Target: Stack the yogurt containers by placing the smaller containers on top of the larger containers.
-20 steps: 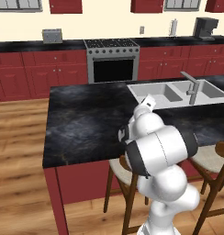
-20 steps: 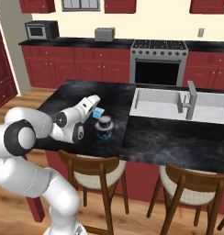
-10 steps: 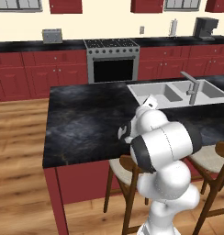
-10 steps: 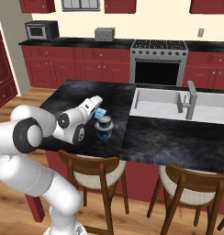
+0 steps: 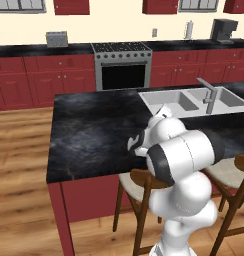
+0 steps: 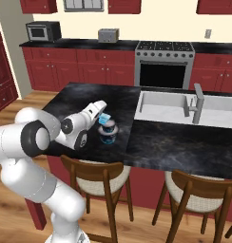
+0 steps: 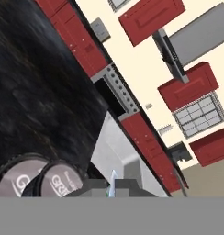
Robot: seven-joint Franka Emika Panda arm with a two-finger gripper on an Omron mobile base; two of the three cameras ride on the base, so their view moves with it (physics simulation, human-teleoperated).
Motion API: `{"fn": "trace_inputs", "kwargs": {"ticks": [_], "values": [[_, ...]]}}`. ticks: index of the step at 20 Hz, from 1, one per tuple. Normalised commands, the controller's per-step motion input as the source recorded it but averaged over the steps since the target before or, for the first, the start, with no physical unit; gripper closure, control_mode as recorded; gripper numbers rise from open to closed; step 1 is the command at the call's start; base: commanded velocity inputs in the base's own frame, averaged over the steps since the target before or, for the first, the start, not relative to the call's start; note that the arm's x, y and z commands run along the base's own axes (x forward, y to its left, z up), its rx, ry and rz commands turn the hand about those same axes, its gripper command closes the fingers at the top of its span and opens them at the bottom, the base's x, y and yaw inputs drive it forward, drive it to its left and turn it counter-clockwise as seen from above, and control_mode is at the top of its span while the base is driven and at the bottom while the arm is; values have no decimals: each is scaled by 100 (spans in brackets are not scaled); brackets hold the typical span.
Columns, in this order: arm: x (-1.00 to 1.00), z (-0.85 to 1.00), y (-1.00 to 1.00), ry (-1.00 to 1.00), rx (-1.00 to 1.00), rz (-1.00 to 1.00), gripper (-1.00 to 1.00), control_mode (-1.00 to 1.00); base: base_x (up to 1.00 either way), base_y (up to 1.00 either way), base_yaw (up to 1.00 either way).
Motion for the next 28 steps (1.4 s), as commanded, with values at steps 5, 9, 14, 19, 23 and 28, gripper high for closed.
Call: {"fn": "trace_inputs", "kwargs": {"ticks": [5, 9, 14, 19, 23, 28], "values": [[1, -13, 0, 0, 0, 0, 100, -100, 0, 0, 0], [10, -3, 0, 0, 0, 0, 100, -100, 0, 0, 0], [4, 0, -9, 0, 0, 0, 100, -100, 0, 0, 0], [9, 0, -14, 0, 0, 0, 100, -100, 0, 0, 0], [12, 0, -14, 0, 0, 0, 100, -100, 0, 0, 0], [5, -2, -2, 0, -1, 0, 100, -100, 0, 0, 0]]}}
